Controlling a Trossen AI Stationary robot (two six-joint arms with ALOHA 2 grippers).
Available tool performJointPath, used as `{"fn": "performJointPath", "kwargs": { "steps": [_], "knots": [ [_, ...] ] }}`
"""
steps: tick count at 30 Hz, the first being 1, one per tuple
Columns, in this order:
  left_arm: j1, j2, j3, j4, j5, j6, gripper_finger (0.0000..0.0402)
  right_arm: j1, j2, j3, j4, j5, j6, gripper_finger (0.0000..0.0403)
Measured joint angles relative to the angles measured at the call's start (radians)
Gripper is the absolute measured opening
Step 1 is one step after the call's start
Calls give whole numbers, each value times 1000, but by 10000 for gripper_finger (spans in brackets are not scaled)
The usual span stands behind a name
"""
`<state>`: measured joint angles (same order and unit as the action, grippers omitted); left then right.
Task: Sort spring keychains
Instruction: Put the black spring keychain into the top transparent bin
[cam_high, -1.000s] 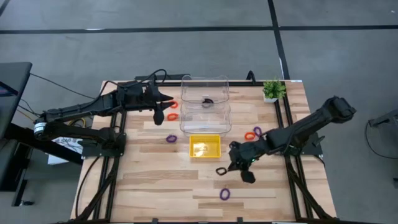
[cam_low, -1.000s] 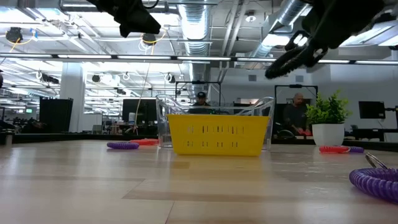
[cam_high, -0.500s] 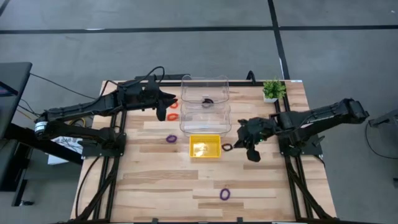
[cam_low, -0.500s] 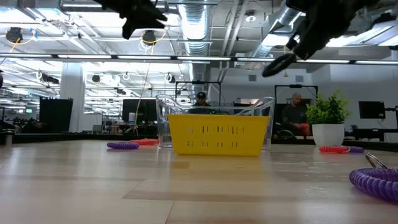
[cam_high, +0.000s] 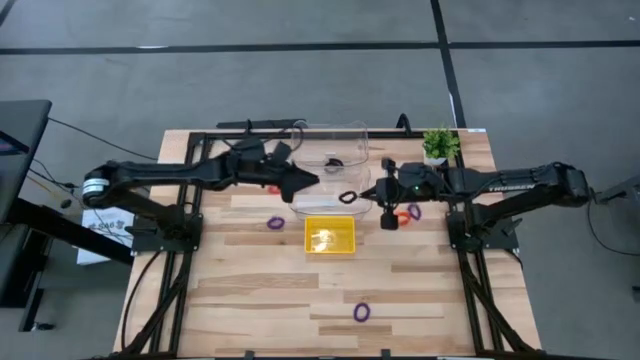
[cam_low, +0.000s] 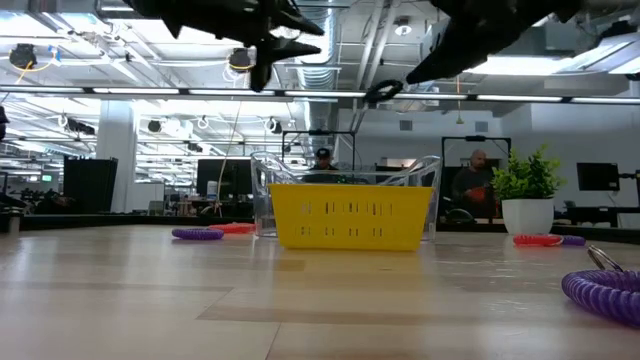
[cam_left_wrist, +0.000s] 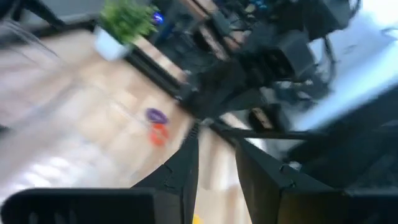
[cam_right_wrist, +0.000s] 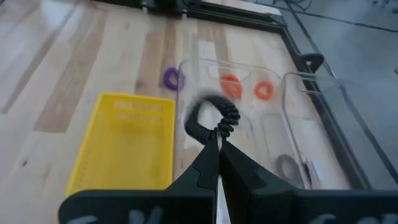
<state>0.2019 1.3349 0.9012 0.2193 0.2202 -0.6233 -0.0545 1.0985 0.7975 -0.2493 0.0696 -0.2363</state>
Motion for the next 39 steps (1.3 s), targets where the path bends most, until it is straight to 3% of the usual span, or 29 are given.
{"fn": "performJointPath", "kwargs": {
  "steps": [10, 21, 39],
  "knots": [
    [-12, 151, 0, 137, 16, -247, 104, 2, 1, 0, 68, -8, -35, 1],
    [-20, 185, 0, 193, 21, -257, 104, 7, 1, 0, 125, -20, -52, 0],
    [-16, 185, 0, 209, 115, -220, 104, 8, 3, -1, 206, -18, -50, 0]
  ]
}}
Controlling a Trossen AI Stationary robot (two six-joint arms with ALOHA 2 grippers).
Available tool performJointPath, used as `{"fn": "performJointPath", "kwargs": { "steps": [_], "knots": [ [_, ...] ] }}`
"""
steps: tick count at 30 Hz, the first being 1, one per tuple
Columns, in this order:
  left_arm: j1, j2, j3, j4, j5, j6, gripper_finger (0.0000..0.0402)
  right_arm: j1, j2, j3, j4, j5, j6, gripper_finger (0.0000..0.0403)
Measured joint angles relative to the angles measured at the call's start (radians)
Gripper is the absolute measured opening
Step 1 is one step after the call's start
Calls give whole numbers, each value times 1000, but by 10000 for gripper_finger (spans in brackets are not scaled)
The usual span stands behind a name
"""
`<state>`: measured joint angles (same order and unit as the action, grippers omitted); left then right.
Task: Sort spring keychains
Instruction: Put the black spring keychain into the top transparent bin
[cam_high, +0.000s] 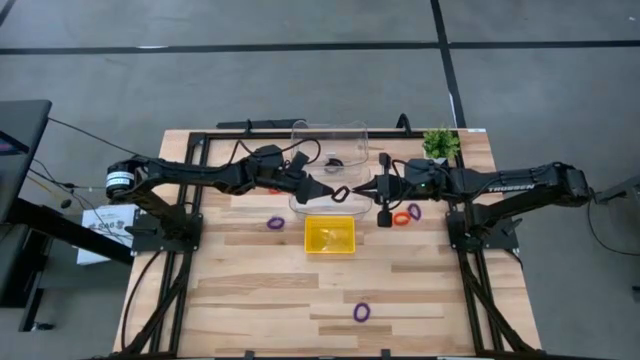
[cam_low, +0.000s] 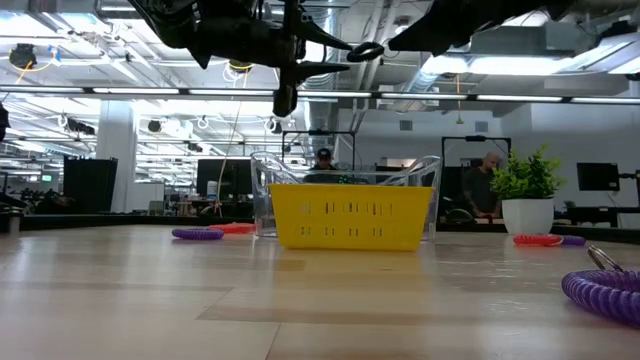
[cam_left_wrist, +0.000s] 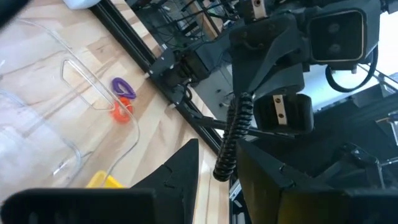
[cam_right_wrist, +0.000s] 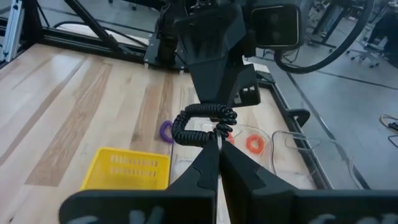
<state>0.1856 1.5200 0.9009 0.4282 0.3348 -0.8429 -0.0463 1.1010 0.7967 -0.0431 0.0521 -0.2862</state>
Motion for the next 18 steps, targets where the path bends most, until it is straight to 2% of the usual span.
{"fn": "performJointPath", "kwargs": {
  "steps": [7, 18],
  "knots": [
    [-4, 0, 0, 8, 11, 35, 104, -11, 20, -2, 7, 1, 46, 0],
    [-5, 0, 0, 9, 61, 61, 104, -14, 120, -1, 145, -24, 50, 0]
  ]
}}
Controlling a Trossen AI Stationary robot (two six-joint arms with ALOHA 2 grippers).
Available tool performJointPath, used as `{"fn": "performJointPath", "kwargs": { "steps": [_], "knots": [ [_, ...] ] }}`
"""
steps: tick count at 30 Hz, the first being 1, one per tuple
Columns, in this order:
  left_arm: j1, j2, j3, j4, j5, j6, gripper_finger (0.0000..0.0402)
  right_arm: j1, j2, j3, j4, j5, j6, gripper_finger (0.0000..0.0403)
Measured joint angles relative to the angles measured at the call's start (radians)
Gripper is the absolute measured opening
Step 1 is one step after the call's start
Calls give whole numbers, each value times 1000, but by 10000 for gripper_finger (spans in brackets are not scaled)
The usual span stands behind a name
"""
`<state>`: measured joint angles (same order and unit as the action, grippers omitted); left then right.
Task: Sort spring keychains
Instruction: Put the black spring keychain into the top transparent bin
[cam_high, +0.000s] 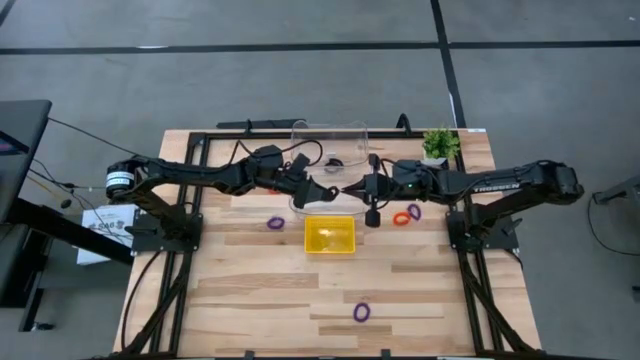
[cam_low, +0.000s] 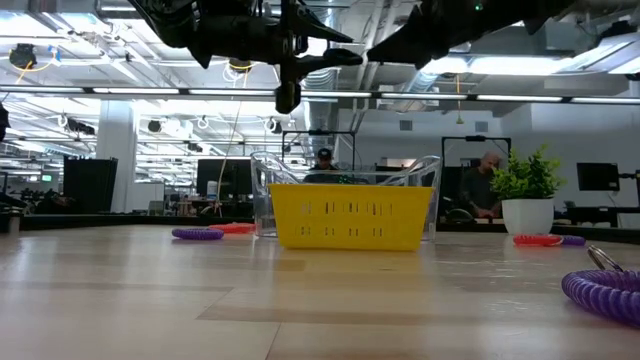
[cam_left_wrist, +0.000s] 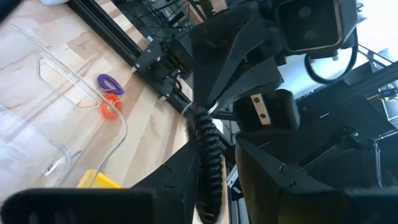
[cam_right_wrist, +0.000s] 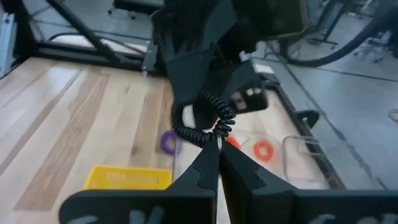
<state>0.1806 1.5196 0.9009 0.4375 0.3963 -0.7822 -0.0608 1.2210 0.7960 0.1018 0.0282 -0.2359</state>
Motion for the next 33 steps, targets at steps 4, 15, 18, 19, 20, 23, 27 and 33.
{"fn": "performJointPath", "kwargs": {
  "steps": [4, 15, 18, 19, 20, 23, 27, 33],
  "knots": [
    [2, 0, 0, -3, 4, 0, 104, 2, 15, 0, 7, -5, 1, 0],
    [2, 0, 0, -3, 21, 19, 56, 14, 14, 0, 11, -6, 0, 3],
    [2, 0, 0, -3, 27, 19, 26, 14, 14, 0, 11, -6, 0, 4],
    [2, 0, 0, -3, 27, 20, 24, 14, 14, 0, 11, -6, 0, 4],
    [2, 0, 0, -3, 27, 23, 24, 14, 14, 0, 11, -6, 1, 4],
    [4, 0, 0, -3, 27, 27, 34, 15, 14, 0, 11, -6, 1, 5],
    [11, 0, 0, -3, 28, 27, 41, 14, 14, 0, 11, -6, 1, 5],
    [11, 0, 0, -3, 28, 41, 28, 14, 14, 0, 11, -6, 6, 5]
  ]
}}
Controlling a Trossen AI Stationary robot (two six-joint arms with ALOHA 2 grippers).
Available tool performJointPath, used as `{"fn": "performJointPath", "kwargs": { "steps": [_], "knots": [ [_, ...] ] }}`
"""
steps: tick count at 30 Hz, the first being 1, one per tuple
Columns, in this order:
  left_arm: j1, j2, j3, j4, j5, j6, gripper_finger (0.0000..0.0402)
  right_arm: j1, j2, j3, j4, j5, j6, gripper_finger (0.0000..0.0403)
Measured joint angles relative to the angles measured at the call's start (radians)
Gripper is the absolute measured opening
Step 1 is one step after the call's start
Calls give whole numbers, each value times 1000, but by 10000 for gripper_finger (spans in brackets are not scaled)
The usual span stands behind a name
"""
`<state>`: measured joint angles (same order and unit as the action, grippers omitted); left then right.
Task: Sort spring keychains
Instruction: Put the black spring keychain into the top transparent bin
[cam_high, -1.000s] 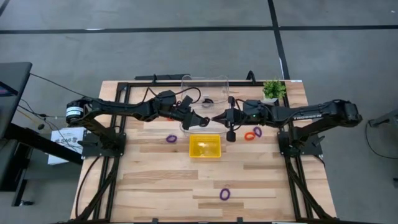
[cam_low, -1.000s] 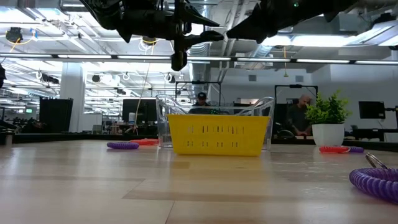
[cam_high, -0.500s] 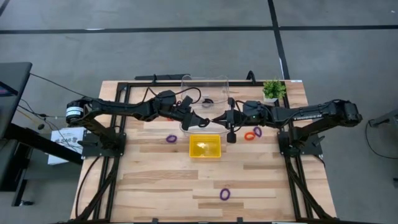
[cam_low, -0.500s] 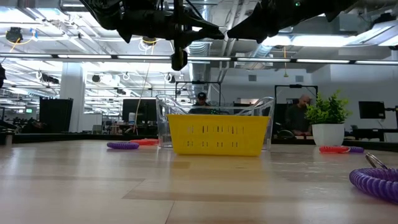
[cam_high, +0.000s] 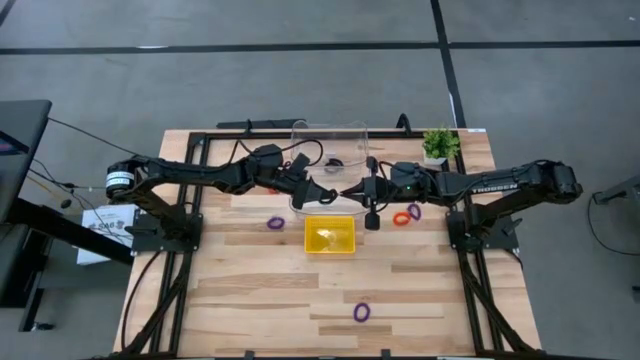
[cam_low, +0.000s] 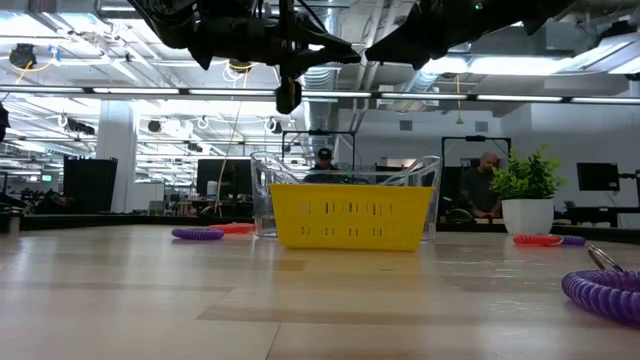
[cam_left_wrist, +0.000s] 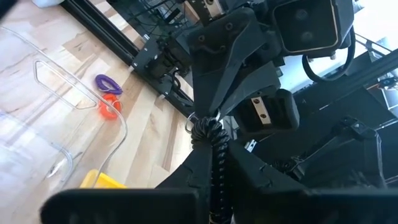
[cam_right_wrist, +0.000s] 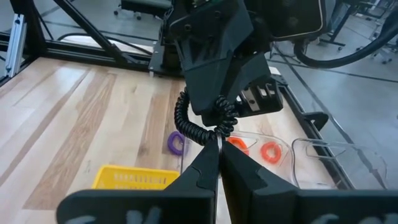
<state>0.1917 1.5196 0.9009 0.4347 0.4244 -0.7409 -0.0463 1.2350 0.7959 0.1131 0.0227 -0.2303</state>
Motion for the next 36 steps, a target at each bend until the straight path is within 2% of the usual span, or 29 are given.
{"fn": "performJointPath", "kwargs": {
  "steps": [7, 17, 22, 31, 36],
  "knots": [
    [6, 0, 0, 0, 0, 4, 37, 0, 0, 0, 0, 1, 39, 11],
    [14, 0, 0, 0, -3, 11, 38, -9, 0, 0, 0, 3, 40, 93],
    [18, 0, 0, 0, -5, 11, 36, -10, 0, 0, 0, 5, 39, 118],
    [39, 0, 0, 0, -46, 46, 46, -10, 0, 1, -8, 5, 51, 124],
    [48, 0, 0, 0, -144, 87, 44, -10, -1, 1, -13, 3, 65, 121]
  ]
}}
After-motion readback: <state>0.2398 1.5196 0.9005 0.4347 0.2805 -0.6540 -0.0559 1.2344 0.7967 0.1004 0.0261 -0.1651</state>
